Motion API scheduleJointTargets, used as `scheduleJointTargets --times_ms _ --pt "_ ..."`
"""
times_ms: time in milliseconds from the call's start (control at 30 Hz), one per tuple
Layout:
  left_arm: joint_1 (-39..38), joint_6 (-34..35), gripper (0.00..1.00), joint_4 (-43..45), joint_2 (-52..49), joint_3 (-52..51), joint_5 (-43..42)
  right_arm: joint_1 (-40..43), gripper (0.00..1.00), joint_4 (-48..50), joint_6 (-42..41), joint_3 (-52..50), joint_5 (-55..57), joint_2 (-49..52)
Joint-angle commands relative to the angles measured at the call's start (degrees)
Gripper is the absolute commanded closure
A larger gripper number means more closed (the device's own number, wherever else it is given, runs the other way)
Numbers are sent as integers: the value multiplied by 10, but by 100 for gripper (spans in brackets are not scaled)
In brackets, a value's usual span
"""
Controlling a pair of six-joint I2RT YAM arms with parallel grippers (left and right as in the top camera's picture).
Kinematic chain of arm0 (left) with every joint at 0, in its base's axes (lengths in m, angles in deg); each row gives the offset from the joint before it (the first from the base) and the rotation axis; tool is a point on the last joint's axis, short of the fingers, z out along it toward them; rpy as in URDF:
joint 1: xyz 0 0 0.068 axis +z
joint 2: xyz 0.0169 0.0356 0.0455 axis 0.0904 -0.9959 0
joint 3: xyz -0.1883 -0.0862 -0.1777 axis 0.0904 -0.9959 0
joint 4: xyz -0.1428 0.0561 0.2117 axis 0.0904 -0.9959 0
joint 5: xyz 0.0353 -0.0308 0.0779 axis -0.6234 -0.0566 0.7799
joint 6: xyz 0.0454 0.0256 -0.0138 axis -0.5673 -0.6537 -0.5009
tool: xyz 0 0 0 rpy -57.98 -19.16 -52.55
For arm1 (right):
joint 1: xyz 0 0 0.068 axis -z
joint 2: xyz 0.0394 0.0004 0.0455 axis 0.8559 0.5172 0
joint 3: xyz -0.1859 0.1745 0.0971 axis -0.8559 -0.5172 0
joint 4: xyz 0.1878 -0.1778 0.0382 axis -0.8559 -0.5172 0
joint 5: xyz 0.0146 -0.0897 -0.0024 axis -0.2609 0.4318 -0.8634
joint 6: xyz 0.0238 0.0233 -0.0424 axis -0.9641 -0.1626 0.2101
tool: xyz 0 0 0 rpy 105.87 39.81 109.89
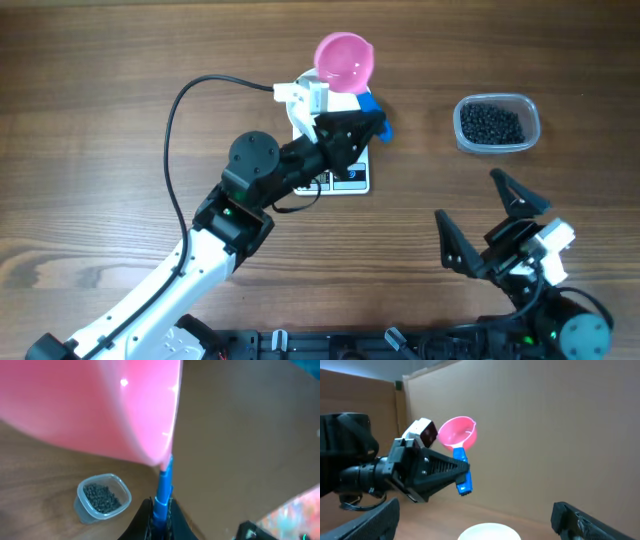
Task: Scoop item into bowl and weigh 150g on scale
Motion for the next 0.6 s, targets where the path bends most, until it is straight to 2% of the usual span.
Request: scheduleJointTargets --times_ms 0,200,233,333,400,500,567 --pt "-3 142 96 18 -2 4 22 1 0 38 12 39 -6 15" --pt "-3 122 96 47 -2 4 -43 1 0 137 10 39 -13 15" --pt "-3 113 96 46 -2 4 -48 1 1 113 -27 39 35 15" --pt "-12 58 96 47 -2 4 -49 1 0 -23 -218 39 190 21" --pt "-22 9 96 47 -3 4 -40 1 0 -58 -264 39 178 42" --pt "-24 10 96 56 -3 4 -38 1 0 -50 -338 40 176 74" --pt "-24 15 96 71 -3 4 -41 1 0 -45 -425 40 184 81"
